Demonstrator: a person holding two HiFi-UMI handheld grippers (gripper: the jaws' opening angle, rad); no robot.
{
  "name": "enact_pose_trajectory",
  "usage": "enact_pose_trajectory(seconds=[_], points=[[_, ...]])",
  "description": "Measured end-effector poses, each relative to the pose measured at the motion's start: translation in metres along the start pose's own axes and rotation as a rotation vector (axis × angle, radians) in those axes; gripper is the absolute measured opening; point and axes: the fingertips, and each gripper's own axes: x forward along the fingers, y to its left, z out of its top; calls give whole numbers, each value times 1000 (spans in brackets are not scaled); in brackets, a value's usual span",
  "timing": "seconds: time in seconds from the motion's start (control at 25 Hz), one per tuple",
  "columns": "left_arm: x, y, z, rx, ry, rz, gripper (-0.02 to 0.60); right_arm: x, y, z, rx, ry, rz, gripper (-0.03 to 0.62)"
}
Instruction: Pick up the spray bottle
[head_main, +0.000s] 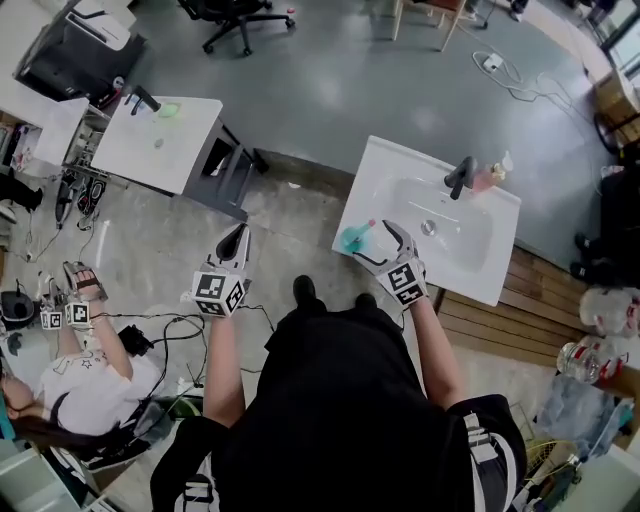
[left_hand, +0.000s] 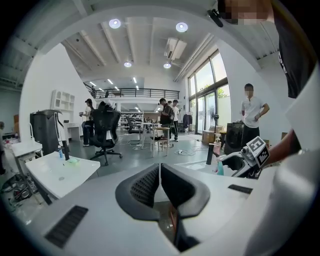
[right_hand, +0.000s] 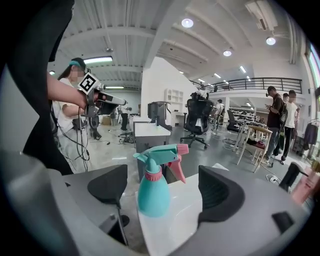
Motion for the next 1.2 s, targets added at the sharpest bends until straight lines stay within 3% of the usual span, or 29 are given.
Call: enact_pose_trajectory(seconds=[0.2,0.76,1.2], points=[[11,12,3,4,1,-1,32,16,-8,-4,-45,8,-42,480],[7,24,-14,3,38,25,32,48,-7,-4,-63,-24,6,483],[0,28,-12,24,51,28,32,61,-6,8,-72,-47,-11,442]])
